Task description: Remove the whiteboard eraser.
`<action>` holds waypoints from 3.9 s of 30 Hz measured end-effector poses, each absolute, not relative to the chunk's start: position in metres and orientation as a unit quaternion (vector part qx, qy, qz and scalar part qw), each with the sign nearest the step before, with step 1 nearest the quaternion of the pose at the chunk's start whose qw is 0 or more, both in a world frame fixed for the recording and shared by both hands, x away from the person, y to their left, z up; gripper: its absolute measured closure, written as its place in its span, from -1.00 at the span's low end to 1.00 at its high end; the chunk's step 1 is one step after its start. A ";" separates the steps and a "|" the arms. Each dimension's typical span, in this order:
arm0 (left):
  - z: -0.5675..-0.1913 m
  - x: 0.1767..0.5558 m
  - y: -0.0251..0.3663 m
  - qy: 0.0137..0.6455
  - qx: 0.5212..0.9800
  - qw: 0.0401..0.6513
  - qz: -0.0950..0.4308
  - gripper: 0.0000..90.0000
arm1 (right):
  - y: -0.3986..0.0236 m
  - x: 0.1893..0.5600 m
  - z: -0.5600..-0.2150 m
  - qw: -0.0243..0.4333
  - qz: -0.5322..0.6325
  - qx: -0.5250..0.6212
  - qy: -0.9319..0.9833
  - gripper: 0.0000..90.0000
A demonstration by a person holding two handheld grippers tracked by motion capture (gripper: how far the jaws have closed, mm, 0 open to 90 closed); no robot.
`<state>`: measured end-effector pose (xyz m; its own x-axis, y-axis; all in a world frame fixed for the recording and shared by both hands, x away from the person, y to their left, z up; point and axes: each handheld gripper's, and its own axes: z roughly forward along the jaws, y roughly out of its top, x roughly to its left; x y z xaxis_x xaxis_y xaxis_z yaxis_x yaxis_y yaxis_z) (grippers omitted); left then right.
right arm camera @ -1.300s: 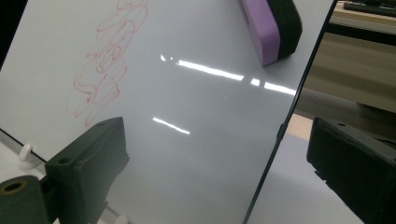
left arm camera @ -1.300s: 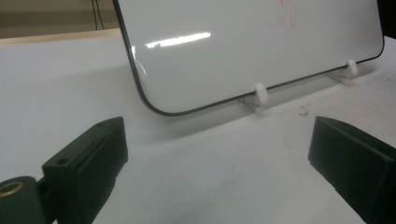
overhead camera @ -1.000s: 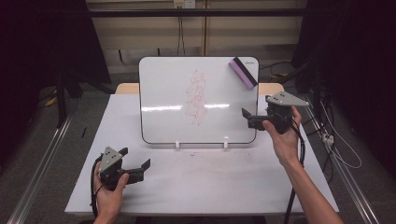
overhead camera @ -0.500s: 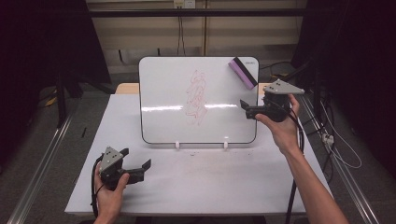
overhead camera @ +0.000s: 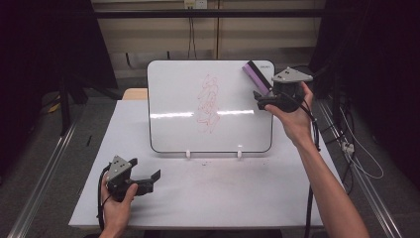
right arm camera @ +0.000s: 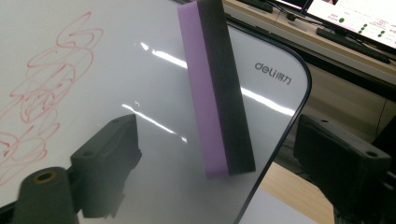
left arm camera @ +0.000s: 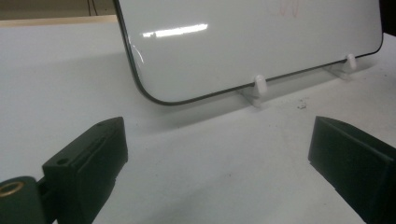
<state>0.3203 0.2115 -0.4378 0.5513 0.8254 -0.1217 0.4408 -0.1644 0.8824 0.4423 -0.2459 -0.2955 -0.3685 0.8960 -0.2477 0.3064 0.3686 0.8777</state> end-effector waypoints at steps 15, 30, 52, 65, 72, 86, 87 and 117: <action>-0.437 0.320 0.212 0.429 0.735 0.484 0.203 -0.90 | -0.240 0.462 -0.298 0.400 0.342 0.418 0.741 0.07; -0.437 0.320 0.212 0.428 0.737 0.481 0.203 -0.90 | -0.230 0.465 -0.301 0.417 0.308 0.398 0.757 0.41; -0.436 0.320 0.213 0.430 0.733 0.484 0.206 -0.90 | -0.240 0.455 -0.291 0.420 0.333 0.405 0.740 0.44; -0.435 0.320 0.214 0.433 0.731 0.485 0.208 -0.90 | -0.250 0.432 -0.306 0.401 0.384 0.406 0.725 0.45; -0.435 0.321 0.214 0.430 0.732 0.486 0.208 -0.90 | -0.250 0.422 -0.314 0.387 0.414 0.401 0.720 0.45; -0.433 0.320 0.216 0.434 0.722 0.490 0.222 -0.89 | -0.246 0.396 -0.335 0.354 0.458 0.399 0.711 0.45; -0.433 0.320 0.217 0.435 0.722 0.491 0.222 -0.89 | -0.246 0.394 -0.337 0.351 0.461 0.398 0.711 0.46; -0.415 0.320 0.201 0.408 0.710 0.521 0.239 -0.90 | -0.217 0.339 -0.387 0.272 0.542 0.380 0.698 0.45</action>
<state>0.3200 0.2008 -0.4150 0.5527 0.8289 -0.0859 0.3306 -0.1235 0.9356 0.3390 -0.2170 -0.3865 -0.5637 0.8253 0.0327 0.2364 0.1233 0.9638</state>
